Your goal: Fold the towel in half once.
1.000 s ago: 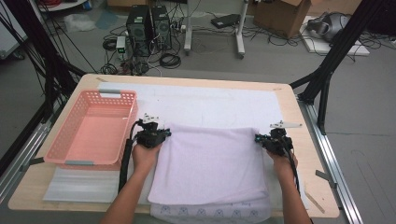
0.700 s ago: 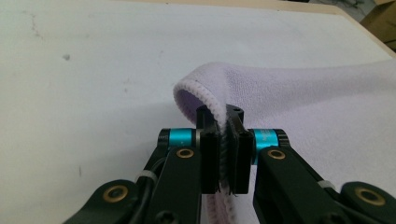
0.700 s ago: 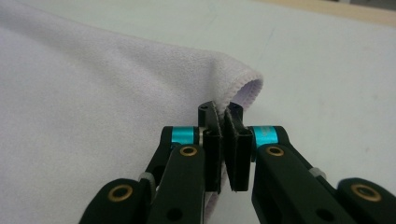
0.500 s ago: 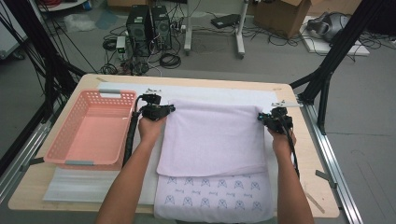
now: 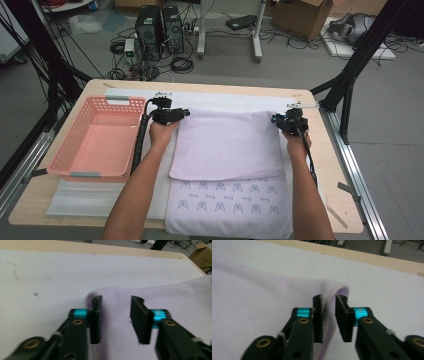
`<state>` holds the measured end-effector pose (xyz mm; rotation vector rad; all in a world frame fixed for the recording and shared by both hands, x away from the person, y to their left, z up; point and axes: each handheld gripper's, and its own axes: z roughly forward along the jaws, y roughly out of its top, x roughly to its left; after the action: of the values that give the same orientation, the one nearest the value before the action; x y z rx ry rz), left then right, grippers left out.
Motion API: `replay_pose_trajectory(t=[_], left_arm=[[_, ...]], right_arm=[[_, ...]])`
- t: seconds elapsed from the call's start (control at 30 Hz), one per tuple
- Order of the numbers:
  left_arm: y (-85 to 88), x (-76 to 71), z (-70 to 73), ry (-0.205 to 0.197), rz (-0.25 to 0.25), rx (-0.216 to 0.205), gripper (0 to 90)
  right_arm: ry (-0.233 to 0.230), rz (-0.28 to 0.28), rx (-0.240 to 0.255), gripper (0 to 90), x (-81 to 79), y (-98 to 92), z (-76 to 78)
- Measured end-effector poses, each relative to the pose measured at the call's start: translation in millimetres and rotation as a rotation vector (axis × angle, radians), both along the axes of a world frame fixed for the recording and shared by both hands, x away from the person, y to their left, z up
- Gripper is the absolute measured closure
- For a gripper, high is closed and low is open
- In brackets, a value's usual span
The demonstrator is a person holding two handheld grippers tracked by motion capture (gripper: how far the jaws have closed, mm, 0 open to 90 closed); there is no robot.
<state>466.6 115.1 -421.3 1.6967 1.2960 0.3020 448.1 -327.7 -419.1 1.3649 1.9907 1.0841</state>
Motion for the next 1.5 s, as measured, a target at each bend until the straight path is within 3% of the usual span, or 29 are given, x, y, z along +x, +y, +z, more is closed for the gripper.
replay_pose_trajectory(t=[0.1,0.17,0.23,0.3,0.33,0.4,0.47,0.53,0.67,0.7,0.77,0.97,1.13,1.23,1.37,1.5], left_arm=[[-1.1,-5.7,-1.3,0.013,-0.042,0.011,52.5],[-3.3,-13.5,-1.1,-0.029,-0.048,-0.001,52.4],[-7.2,-20.7,-2.3,-0.037,-0.064,0.012,52.3],[-12.6,-26.8,-1.6,-0.017,-0.104,0.039,50.5],[-14.7,-30.8,-0.4,-0.029,-0.111,0.039,49.4],[-16.2,-42.0,2.0,-0.075,-0.095,0.000,50.7],[-16.9,-50.1,3.2,-0.069,-0.108,0.003,49.7],[-16.5,-60.0,3.3,-0.089,-0.109,-0.012,49.7],[-13.6,-77.5,2.9,-0.099,-0.123,-0.028,48.1],[-13.3,-81.5,2.8,-0.086,-0.135,-0.023,46.9],[-13.0,-91.3,1.4,-0.100,-0.151,-0.012,43.1],[-8.6,-120.0,-4.2,-0.109,-0.183,0.013,43.4],[-3.4,-145.3,-8.4,-0.120,-0.182,0.013,44.0],[2.0,-160.5,-11.0,-0.125,-0.180,0.026,44.5],[10.9,-180.3,-13.9,-0.137,-0.164,0.034,45.3],[18.0,-194.1,-16.1,-0.133,-0.163,0.056,47.5]], right_arm=[[0.016,0.004,0.024,67.8,-3.3,-0.3,3.1],[0.014,0.018,0.015,67.0,-7.2,0.8,5.9],[0.021,0.031,0.019,64.9,-12.6,1.8,8.5],[0.027,0.045,0.002,64.0,-20.1,3.1,9.8],[0.030,0.050,-0.008,63.1,-24.3,3.6,9.7],[0.044,0.059,-0.015,62.0,-33.8,3.5,9.5],[0.050,0.064,-0.023,59.6,-44.4,2.5,9.8],[0.074,0.077,-0.027,58.4,-53.1,2.4,12.0],[0.065,0.097,-0.038,58.5,-73.0,1.5,14.4],[0.070,0.103,-0.039,58.5,-78.2,1.3,13.9],[0.081,0.116,-0.035,58.5,-88.4,1.0,11.2],[0.112,0.175,-0.047,63.0,-119.6,3.3,-3.5],[0.133,0.217,-0.049,69.3,-146.5,5.0,-16.4],[0.125,0.245,-0.069,70.8,-166.5,3.5,-18.2],[0.113,0.236,-0.117,70.2,-192.8,-1.2,-21.1],[0.062,0.186,-0.061,68.0,-213.9,-9.8,-21.1]])
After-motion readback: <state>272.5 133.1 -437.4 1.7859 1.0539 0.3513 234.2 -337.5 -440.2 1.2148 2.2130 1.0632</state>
